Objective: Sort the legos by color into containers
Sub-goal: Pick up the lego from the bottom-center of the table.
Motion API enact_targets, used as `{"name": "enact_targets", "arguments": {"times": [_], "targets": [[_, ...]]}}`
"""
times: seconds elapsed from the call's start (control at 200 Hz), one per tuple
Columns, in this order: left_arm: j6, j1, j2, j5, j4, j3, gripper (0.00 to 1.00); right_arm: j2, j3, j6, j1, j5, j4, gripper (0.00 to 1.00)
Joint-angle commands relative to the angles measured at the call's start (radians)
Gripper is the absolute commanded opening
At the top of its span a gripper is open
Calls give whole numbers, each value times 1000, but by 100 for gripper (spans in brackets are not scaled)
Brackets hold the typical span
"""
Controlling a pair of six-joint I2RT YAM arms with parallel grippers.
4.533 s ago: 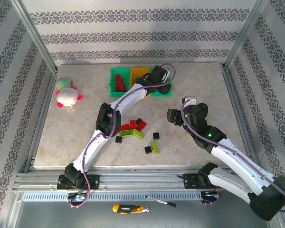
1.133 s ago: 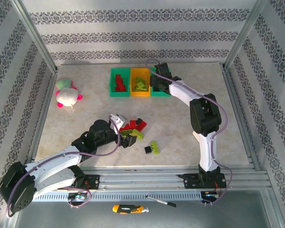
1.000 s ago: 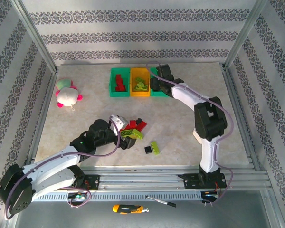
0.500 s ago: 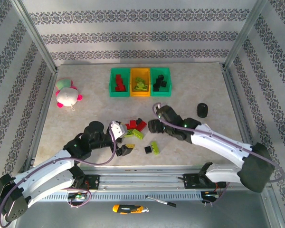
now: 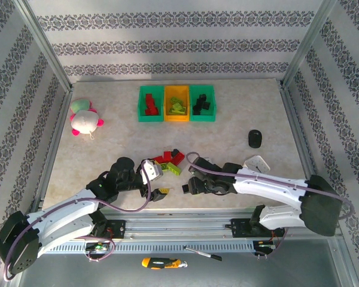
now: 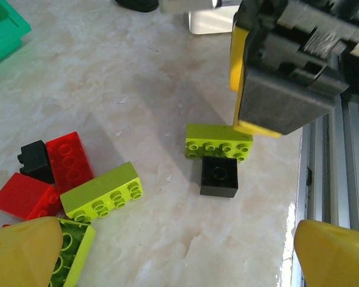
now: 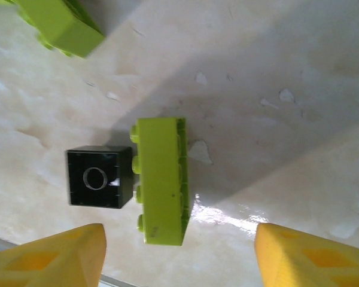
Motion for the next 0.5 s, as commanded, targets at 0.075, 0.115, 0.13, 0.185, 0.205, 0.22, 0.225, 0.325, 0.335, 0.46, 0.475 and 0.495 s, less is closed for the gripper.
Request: {"name": "enact_targets", "arguments": {"times": [0.075,0.115,0.13,0.185,0.205,0.22,0.225,0.325,0.335,0.46,0.475,0.495], "targets": [[39,-15,0,26,51,-15,99,89,54,-2,4,-13,-7,60],[39,-15,3,28,54,-16,99,103,52,-2,4,-15,0,58],[39,-15,2,27,56,-16,99,107,51,-3,4,-15,2,58],[41,-16,6,28,60,-16,99,129,49,-8,2,-19,16,56],[42,-15,8,29,60,-16,99,137,50,-9,2,-20,19,56],[42,-15,9,29,60,-15,99,142,51,-9,2,-20,20,56],[42,-15,10,29,60,-15,99,144,51,-9,2,-20,22,56],[41,-15,9,29,60,-16,99,180,56,-8,2,-29,38,55],[41,-15,10,29,59,-16,99,183,56,-7,2,-29,40,54],[43,-15,5,29,57,-16,99,205,49,-2,2,-26,52,52],[43,-15,5,29,57,-16,99,207,48,-2,2,-25,54,52],[43,-15,5,29,57,-16,99,210,46,-2,2,-24,56,51]]}}
